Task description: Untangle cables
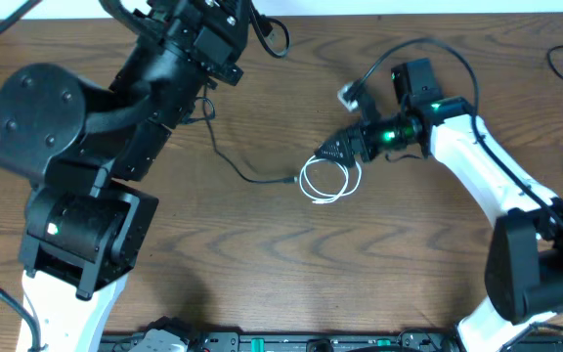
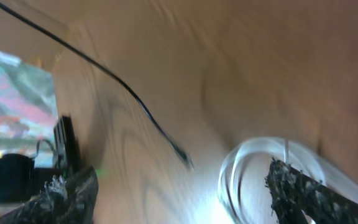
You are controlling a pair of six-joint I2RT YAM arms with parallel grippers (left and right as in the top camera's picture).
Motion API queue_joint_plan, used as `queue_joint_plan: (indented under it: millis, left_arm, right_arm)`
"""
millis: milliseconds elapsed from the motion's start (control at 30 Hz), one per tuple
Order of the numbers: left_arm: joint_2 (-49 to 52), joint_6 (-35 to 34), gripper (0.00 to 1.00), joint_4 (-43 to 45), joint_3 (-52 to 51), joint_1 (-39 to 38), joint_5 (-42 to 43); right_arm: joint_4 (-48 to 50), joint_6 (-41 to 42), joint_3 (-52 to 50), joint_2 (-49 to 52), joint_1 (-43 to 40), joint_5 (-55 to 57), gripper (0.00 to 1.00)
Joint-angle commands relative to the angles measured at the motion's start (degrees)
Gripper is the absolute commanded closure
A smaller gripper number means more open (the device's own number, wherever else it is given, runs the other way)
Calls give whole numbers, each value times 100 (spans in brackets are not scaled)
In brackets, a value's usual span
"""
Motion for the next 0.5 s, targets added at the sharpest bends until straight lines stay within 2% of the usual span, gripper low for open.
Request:
queue_joint_plan:
  millis: [0,167,267,467]
  left_arm:
    - [15,-160,92,-345,37,28,52]
    - [13,-168,93,-588,37,28,431]
    - [2,-315,93,-551,37,28,501]
    - [-2,-603,93,-511,37,28,522]
  right_arm:
    - [850,157,319,-680,52,-619,15]
    - [2426,1040,319,-962,254,-706,11]
    - [3342,1443,319,-920,448,-1241,12]
    - [3923,1508,319,-857,833,-1379,19]
